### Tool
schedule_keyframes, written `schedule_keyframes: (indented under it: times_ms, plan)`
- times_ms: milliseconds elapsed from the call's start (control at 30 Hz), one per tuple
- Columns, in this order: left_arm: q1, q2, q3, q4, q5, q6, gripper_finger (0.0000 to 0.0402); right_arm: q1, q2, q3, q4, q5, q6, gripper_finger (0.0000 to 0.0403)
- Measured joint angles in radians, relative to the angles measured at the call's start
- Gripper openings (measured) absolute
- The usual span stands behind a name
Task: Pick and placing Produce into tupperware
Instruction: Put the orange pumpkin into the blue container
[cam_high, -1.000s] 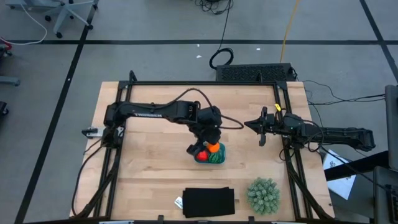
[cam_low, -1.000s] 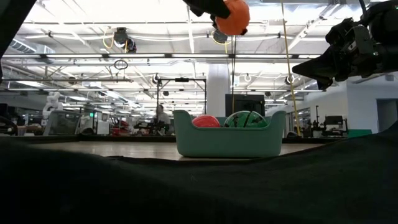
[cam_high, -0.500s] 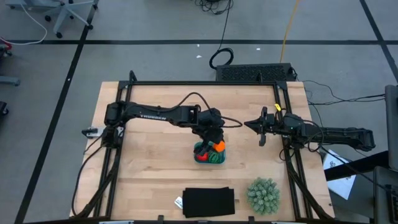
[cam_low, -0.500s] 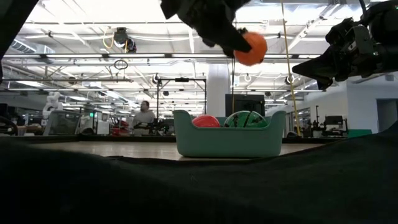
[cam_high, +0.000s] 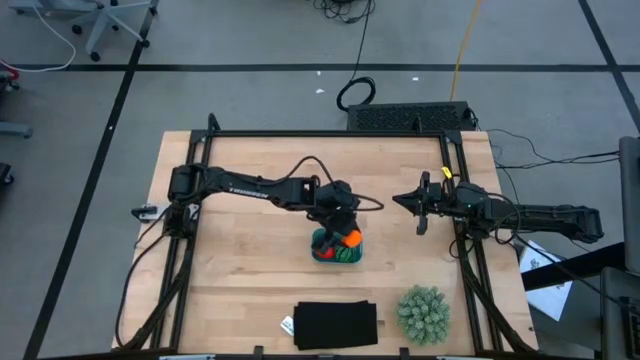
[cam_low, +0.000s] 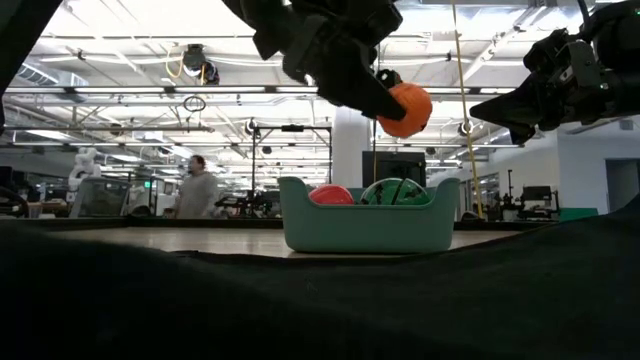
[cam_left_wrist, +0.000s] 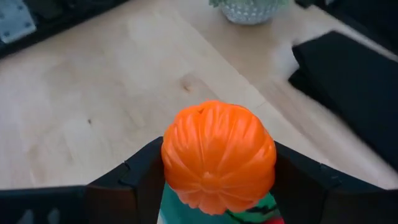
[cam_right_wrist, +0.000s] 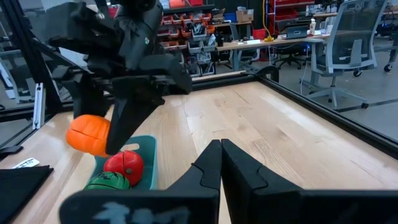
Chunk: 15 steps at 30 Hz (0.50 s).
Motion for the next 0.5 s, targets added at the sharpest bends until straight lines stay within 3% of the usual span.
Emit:
schedule_keyframes:
  times_ms: [500]
  plan:
    - [-0.007, 0.0, -0.004, -0.095, -0.075, 0.314, 0.0237, 0.0, 0.0, 0.0, 0.0, 0.0, 0.0, 0.0]
